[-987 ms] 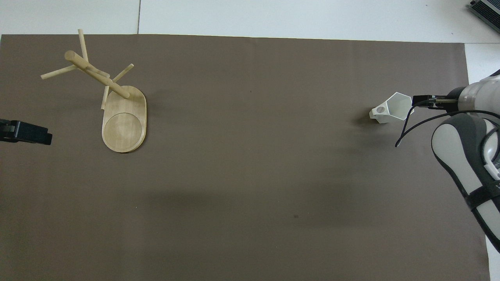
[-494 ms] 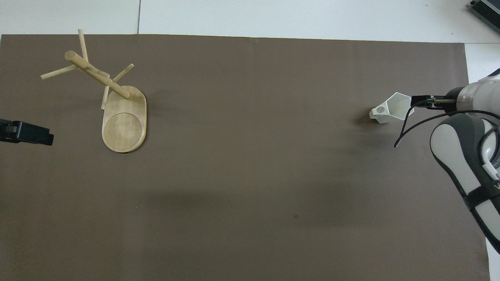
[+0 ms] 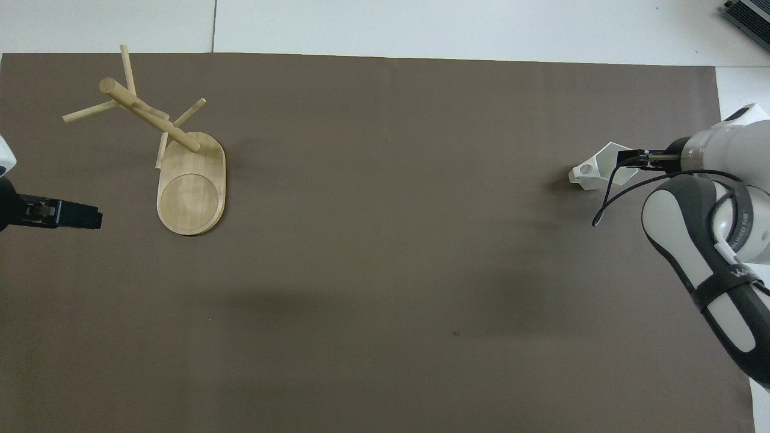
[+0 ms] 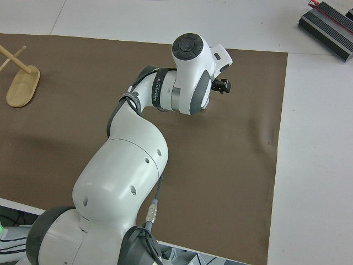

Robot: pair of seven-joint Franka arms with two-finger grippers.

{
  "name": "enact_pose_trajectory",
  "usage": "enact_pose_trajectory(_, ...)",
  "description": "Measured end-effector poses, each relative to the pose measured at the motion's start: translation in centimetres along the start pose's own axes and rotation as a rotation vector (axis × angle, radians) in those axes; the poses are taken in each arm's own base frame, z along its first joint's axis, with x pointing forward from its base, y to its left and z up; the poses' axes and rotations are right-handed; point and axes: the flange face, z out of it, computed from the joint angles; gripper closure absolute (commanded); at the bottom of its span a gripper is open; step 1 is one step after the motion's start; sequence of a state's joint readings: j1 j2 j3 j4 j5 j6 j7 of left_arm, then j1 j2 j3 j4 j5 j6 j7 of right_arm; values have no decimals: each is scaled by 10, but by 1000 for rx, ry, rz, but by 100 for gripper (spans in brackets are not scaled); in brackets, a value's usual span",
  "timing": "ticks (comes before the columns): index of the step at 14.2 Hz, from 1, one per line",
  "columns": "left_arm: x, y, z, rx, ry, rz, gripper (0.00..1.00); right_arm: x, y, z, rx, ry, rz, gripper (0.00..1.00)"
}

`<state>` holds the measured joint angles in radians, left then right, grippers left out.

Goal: Hang cup on rack
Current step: 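Lift the cup with the right gripper while the left gripper approaches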

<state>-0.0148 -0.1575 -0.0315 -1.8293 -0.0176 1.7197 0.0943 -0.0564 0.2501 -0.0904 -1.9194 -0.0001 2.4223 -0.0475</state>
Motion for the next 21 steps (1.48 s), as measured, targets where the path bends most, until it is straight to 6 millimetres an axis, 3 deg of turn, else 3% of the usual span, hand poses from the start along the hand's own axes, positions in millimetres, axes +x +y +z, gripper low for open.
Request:
enact_pose_trajectory(4, -7, -13, 7, -74, -9, -201, 0, 0, -1, 18, -2, 3, -2, 0)
enact_pose_trajectory(8, -11, -1, 16, -188, -81, -607, 0, 0, -1, 20, -3, 1, -3, 1)
enact_pose_trajectory(13, -25, 12, 16, -218, -164, -699, 0, 0, -1, 20, -3, 1, -3, 33)
enact_pose_trajectory(15, -27, 13, 14, -218, -165, -704, 0, 0, -1, 20, -3, 0, -3, 37)
enact_pose_trajectory(21, -30, 15, 17, -206, -191, -752, 0, 0, -1, 20, -3, 1, -3, 71)
